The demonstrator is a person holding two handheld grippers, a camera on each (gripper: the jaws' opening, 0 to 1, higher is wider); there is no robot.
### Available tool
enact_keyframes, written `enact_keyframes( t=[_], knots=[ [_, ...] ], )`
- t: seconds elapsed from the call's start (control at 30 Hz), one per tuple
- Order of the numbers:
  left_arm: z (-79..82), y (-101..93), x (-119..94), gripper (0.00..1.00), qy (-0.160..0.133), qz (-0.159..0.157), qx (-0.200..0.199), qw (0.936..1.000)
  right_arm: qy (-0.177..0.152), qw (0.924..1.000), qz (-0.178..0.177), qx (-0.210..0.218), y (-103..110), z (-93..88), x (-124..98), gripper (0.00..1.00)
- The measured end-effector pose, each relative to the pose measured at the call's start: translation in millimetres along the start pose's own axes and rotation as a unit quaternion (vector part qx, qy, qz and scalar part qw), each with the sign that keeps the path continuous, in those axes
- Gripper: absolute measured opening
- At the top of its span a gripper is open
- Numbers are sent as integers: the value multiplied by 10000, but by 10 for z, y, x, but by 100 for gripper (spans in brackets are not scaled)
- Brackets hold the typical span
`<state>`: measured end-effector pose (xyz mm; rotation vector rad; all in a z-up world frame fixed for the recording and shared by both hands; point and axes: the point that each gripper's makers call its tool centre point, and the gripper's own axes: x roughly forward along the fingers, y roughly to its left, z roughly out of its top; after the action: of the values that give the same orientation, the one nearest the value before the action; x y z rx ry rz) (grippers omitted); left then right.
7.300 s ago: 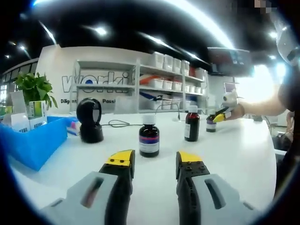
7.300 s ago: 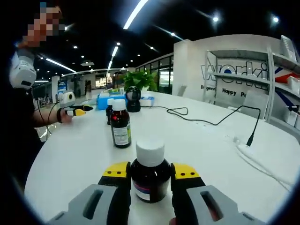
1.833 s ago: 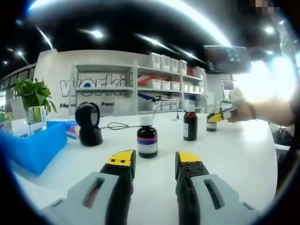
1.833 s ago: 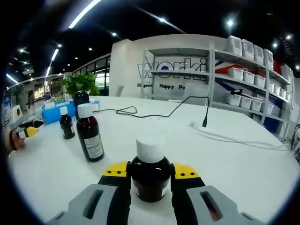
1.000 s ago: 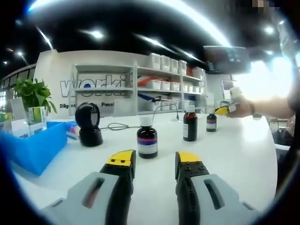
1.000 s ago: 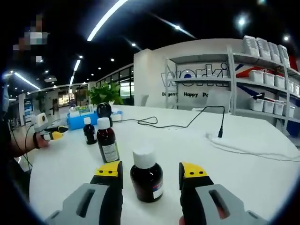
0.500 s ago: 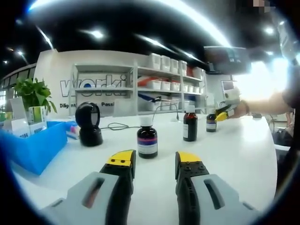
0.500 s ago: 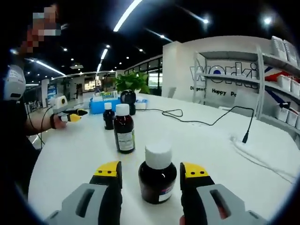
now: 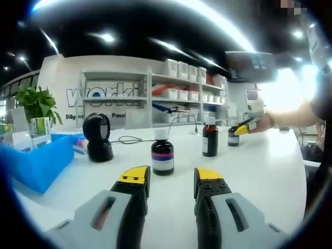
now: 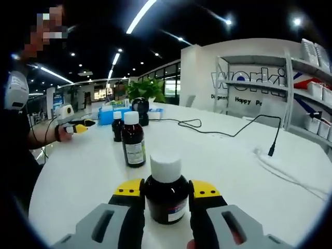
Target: Rotate the medicine bottle to make it face forward pick up the medicine bottle inspect the drug traceability code place the medicine on the table
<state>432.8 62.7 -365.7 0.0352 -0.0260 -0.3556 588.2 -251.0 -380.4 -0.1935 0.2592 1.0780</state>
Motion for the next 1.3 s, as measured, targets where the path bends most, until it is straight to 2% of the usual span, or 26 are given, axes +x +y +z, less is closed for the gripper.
enact_keyframes(
  t=[0.27,0.67,1.03,1.3],
  knots=[
    [-2,-2,2,26,5,-8,-2,10000,-107,9985,-525,125,-3,4,13,28],
    [-10,-4,3,26,22,-14,16,10000,-165,9922,-1172,379,9,13,25,28],
    [-9,-10,2,26,23,-20,29,10000,-184,9826,-1741,626,-69,2,20,28],
    [-17,-31,4,26,47,-52,82,9999,-260,9700,-2269,832,-56,-3,14,28]
  ],
)
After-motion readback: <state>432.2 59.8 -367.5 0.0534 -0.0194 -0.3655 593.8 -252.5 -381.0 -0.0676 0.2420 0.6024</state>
